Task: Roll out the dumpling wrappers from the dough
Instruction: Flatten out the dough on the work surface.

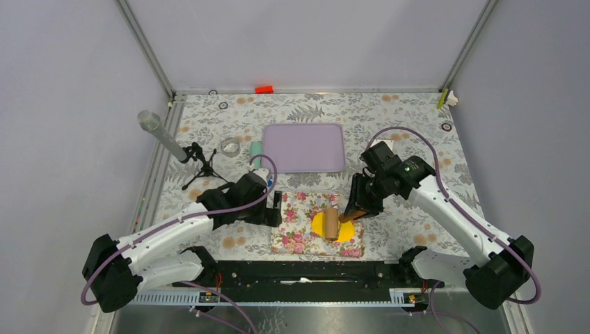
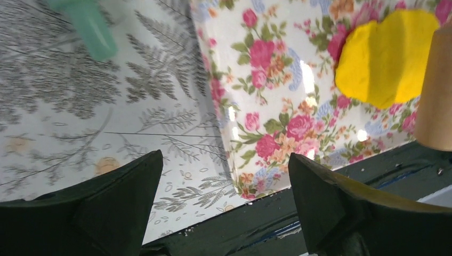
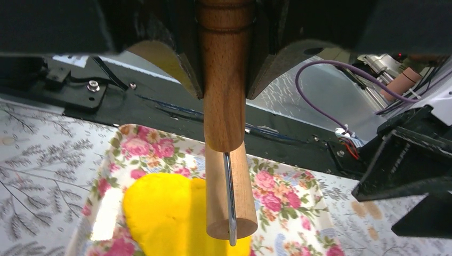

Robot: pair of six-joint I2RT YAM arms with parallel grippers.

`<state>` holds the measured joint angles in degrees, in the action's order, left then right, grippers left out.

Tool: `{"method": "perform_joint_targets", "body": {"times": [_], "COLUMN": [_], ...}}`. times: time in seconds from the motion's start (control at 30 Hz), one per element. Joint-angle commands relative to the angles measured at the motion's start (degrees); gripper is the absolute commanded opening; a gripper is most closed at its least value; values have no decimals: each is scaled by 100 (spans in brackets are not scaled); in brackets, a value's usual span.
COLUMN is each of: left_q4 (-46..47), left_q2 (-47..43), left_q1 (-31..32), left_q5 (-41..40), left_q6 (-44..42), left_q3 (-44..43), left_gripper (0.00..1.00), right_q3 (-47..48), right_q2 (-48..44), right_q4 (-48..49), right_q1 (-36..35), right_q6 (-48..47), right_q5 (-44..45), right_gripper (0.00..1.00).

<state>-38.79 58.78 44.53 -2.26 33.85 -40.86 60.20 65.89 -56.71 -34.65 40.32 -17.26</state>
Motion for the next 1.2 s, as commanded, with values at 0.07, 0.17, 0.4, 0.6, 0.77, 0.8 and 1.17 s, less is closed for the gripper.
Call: {"method": "perform_joint_targets", "body": {"times": [0.07, 0.17, 0.4, 0.6, 0.77, 0.8, 1.17], "left_q4": [1139, 1496, 2111, 2425, 2571, 2560, 2372], "left_q2": [293, 429, 644, 920, 1070, 1092, 1312], "left_q1": [564, 622, 665, 728, 764, 766, 764], "left_q5": [-311, -397, -552, -533, -586, -606, -657], "left_q6": [557, 746, 725, 712, 895, 907, 1004], "left_q3": [453, 691, 995, 1083, 1196, 1184, 1045], "left_gripper": [96, 95, 89, 77, 43, 32, 0], "right_q3": [475, 445, -493, -1303, -1855, -1981, -3080], "right_q2": [-46, -222, -818, -1101, -2003, -2149, -2957], "right_q4": [-806, -860, 12, 148, 70, 19, 85], "right_q1": [430, 458, 517, 769, 776, 776, 767], "right_q6": [-7, 267, 602, 1398, 2460, 2626, 3566], "right_q5": [10, 326, -24, -27, 621, 666, 1057], "right_gripper": [0, 0, 0, 0, 0, 0, 0]}}
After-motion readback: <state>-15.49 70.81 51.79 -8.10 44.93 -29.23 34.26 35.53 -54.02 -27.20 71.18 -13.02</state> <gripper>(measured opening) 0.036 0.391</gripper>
